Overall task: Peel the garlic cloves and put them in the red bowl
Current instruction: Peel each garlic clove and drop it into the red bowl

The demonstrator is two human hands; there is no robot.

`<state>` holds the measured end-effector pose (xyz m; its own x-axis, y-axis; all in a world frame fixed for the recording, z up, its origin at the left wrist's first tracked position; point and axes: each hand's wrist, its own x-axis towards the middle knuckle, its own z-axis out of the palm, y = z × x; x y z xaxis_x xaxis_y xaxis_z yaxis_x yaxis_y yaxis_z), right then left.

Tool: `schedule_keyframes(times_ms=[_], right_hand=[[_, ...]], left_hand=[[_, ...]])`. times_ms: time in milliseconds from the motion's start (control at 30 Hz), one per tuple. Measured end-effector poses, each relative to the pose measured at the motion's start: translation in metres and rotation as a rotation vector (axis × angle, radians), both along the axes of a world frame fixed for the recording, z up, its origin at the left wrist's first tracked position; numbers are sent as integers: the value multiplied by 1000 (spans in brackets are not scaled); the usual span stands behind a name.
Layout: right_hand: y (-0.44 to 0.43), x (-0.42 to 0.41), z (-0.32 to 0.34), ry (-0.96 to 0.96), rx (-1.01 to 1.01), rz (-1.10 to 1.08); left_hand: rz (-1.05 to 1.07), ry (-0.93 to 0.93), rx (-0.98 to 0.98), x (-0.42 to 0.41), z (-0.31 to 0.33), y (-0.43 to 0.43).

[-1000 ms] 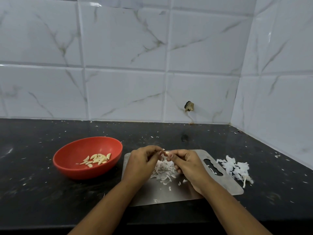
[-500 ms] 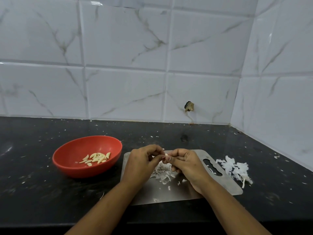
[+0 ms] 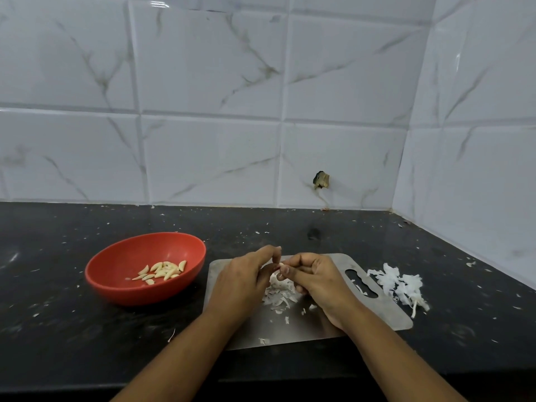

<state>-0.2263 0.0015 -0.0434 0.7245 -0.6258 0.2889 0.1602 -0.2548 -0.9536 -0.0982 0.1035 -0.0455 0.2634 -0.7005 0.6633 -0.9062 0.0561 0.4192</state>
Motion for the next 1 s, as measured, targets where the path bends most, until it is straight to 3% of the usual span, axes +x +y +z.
schedule_keyframes(times_ms=[233,533,733,1000], right_hand=[[4,0,1,-6,-13,-20],[1,1,3,-73,92,-78],[-2,0,4,-173,191,-150],[-1,2,-1,-39,62,-134]], left_hand=[[118,-138,122,-7,4,3],[130,-172,146,-13,7,6],[134,-62,75,-3,1,0],[85,37,-28,-3,1,0]])
